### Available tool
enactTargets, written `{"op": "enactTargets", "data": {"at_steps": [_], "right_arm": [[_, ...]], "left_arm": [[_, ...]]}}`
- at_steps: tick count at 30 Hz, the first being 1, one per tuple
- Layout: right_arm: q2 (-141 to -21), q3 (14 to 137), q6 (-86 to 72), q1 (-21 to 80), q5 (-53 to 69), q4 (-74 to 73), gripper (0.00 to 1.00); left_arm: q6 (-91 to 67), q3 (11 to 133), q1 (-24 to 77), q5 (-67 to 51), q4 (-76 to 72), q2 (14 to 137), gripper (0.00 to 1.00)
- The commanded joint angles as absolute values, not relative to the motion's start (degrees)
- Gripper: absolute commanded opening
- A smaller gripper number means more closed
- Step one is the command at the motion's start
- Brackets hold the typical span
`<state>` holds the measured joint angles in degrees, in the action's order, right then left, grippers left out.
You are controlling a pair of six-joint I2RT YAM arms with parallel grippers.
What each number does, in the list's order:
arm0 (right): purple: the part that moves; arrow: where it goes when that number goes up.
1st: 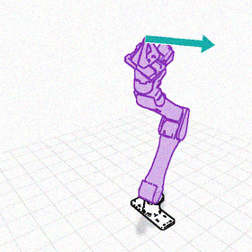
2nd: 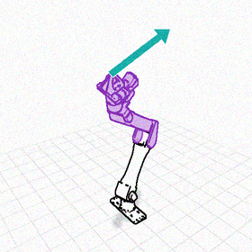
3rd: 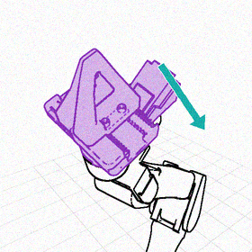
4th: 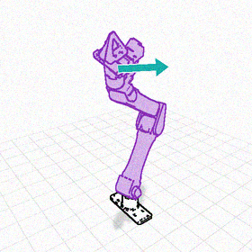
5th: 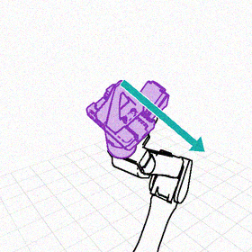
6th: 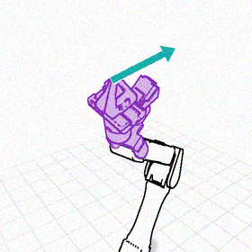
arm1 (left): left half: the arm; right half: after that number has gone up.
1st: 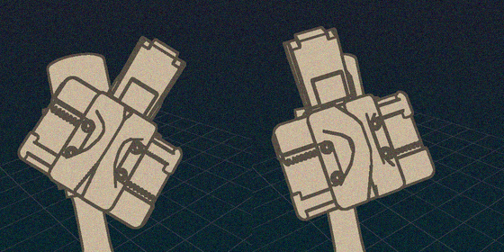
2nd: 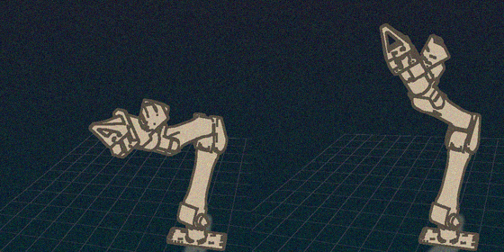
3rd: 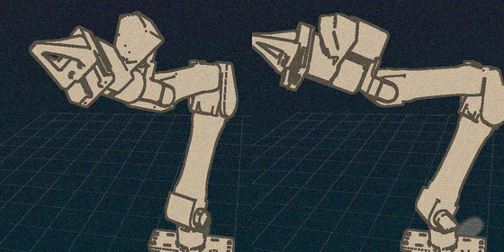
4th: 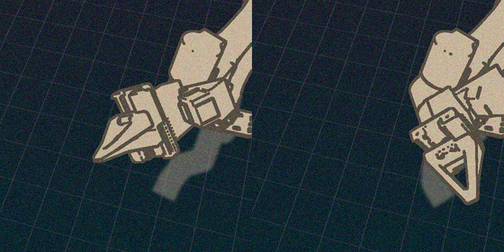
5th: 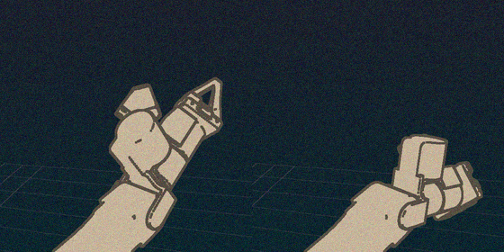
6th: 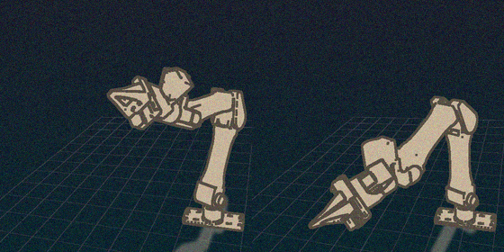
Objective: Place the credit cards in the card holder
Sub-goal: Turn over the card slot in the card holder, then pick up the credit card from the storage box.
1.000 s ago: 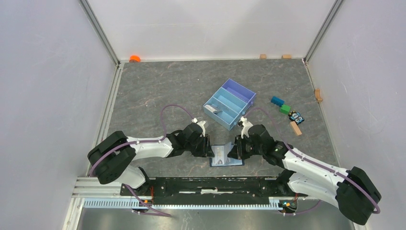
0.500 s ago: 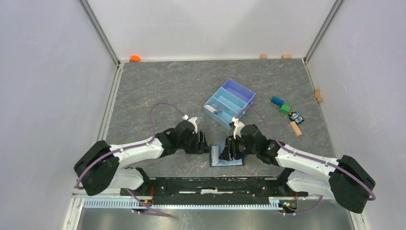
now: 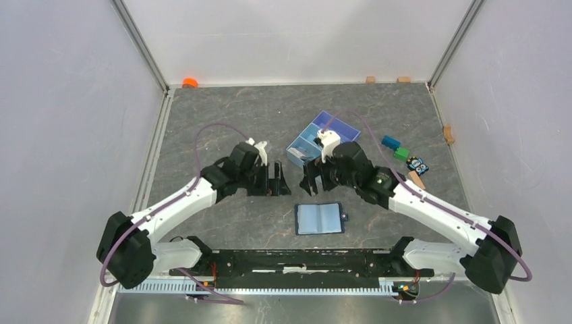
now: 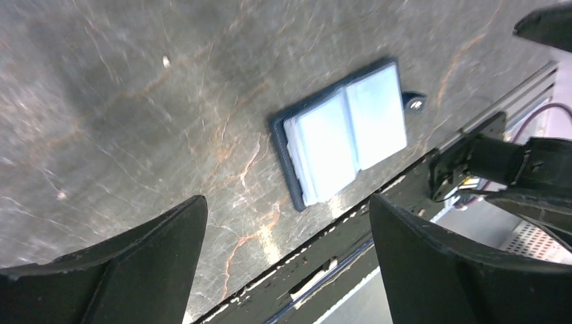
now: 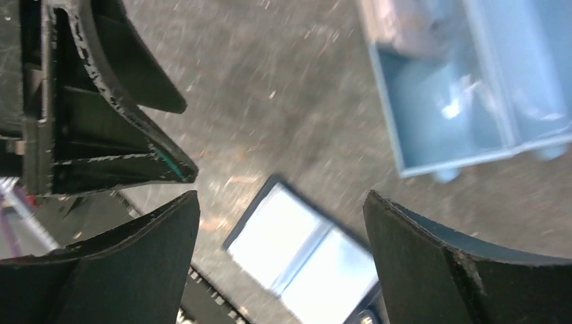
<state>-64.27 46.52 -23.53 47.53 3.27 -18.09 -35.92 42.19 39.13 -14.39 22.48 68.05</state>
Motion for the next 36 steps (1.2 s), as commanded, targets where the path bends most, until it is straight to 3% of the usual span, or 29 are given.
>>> {"op": "enactTargets", "data": {"at_steps": [1, 7, 12, 21, 36], "right_arm": [[-70.0, 56.2, -9.9, 46.3, -5.3, -22.6, 0.97], [-83.3, 65.4, -1.4, 45.0, -7.2, -19.5, 0.98], [-95.5, 73.2, 4.3, 44.5, -8.6, -18.3, 0.98], [-110.6, 82.8, 9.7, 44.4, -10.4, -18.1, 0.98], [-106.9, 79.0, 6.9, 45.5, 1.9, -18.0, 0.89]], "left_arm": [[-26.8, 52.4, 33.2, -19.5, 30.1, 71.3, 0.96], [-24.9, 58.4, 24.0, -18.1, 30.6, 74.2, 0.96], [-23.3, 54.9, 22.1, -13.6, 26.7, 72.6, 0.97], [-23.9, 54.5, 19.7, -18.7, 25.2, 71.5, 0.97], [-24.4, 54.3, 17.5, -20.7, 24.8, 70.6, 0.97]]}}
